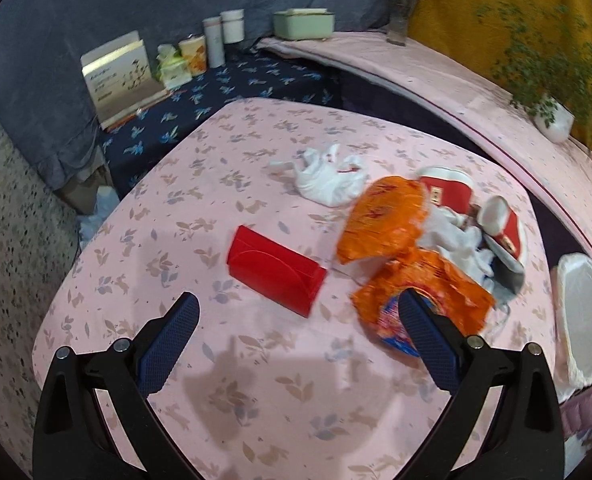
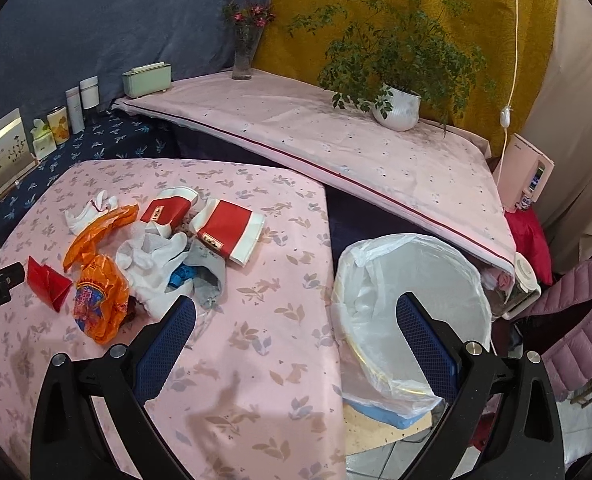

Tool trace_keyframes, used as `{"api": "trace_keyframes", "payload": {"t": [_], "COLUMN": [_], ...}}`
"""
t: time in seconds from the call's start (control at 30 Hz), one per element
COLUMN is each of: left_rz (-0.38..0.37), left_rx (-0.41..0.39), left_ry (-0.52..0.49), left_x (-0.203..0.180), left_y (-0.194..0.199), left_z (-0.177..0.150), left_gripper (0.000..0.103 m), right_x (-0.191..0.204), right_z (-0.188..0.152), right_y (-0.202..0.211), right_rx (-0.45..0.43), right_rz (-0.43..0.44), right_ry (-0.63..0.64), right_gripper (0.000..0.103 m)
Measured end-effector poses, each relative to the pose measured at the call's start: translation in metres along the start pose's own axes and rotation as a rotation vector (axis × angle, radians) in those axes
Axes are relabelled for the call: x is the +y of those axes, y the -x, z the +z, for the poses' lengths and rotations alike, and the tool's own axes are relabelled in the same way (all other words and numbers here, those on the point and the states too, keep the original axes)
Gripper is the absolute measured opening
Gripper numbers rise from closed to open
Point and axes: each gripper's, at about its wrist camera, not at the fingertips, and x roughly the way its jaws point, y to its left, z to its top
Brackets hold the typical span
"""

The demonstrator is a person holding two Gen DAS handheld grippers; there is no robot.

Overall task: Collect trash
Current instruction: 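Grasp the red paper box with the left tool while the right tool grasps the orange printed bag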

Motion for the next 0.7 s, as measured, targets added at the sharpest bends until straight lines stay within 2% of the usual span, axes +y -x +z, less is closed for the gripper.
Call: {"api": "trace_keyframes", "payload": {"t": [0.23, 0.47, 0.63, 0.7], "left_rz": [0.003, -0.059, -0.076, -0.088], "left_rx": [0.079, 0.171, 0.208, 0.220], "left_ry": [0.116, 0.229, 0.242, 0.235], "left_x": [0.033, 0.047, 0.044, 0.043], "left_y": [-0.041, -0.077, -0.094, -0.098], "left_z": [0.015, 0.025, 0.025, 0.023], "left_gripper": [0.095, 0.095, 0.095, 0.091], "right_x": [0.036, 0.080, 0.103, 0.110], "right_z": [0.008, 0.007, 0.004, 0.001], "right_y": [-0.021, -0.041, -0.061, -0.068], "right_rx": [0.044, 0.097, 0.167, 0.191], "right_rz": [0.109, 0.220, 0.276, 0.292], "right_ry": [0.001, 0.040, 0.037, 0.032], "right_gripper": [0.096, 0.089, 0.082, 0.078]}}
